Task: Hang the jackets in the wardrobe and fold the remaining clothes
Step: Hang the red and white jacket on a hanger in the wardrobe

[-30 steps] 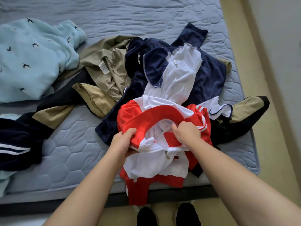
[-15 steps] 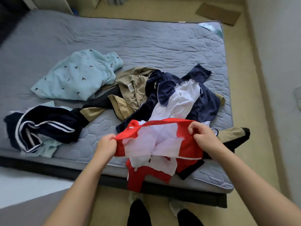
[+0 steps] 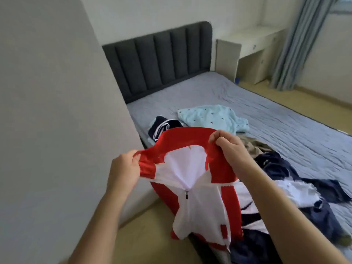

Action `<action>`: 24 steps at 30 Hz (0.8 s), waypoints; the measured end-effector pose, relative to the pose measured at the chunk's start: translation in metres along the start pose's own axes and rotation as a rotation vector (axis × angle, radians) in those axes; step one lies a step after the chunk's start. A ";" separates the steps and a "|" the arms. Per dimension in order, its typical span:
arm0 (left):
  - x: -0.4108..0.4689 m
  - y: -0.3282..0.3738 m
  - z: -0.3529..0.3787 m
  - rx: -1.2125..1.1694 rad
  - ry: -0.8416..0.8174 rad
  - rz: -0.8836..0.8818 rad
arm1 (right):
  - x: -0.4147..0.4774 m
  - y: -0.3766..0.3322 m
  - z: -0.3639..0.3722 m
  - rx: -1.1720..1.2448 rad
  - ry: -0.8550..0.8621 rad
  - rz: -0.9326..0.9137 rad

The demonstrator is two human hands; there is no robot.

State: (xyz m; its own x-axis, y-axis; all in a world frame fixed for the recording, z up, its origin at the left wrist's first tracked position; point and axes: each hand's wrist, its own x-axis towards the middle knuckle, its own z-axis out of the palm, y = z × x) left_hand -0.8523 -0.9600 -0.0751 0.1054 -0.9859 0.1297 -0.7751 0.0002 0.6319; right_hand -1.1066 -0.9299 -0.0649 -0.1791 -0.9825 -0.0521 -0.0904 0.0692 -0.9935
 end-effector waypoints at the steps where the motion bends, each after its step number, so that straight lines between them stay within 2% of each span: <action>1: -0.013 -0.017 -0.022 -0.018 0.063 -0.044 | -0.004 -0.015 0.021 0.010 -0.075 -0.027; 5: -0.078 -0.091 -0.101 -0.265 0.168 -0.388 | -0.042 -0.064 0.121 0.035 -0.403 -0.135; 7: -0.126 -0.118 -0.139 -0.476 0.245 -0.596 | -0.077 -0.083 0.177 0.072 -0.569 -0.163; 10: -0.214 -0.157 -0.196 -0.821 0.428 -0.781 | -0.143 -0.102 0.258 0.086 -0.791 -0.212; 13: -0.313 -0.193 -0.251 -0.987 0.546 -0.823 | -0.227 -0.112 0.330 0.081 -0.934 -0.261; 15: -0.378 -0.216 -0.283 -0.981 0.632 -0.836 | -0.286 -0.114 0.370 0.072 -1.006 -0.286; 22: -0.570 -0.264 -0.379 -1.086 1.147 -0.882 | -0.472 -0.122 0.481 0.019 -1.262 -0.385; 24: -0.609 -0.276 -0.402 -1.073 1.242 -0.860 | -0.515 -0.124 0.508 0.007 -1.326 -0.427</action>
State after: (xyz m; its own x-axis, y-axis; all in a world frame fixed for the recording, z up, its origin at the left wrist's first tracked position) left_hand -0.4523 -0.2920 -0.0207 0.9330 -0.0980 -0.3463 0.3595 0.2091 0.9094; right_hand -0.5055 -0.5205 0.0342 0.9126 -0.3567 0.1998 0.1037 -0.2709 -0.9570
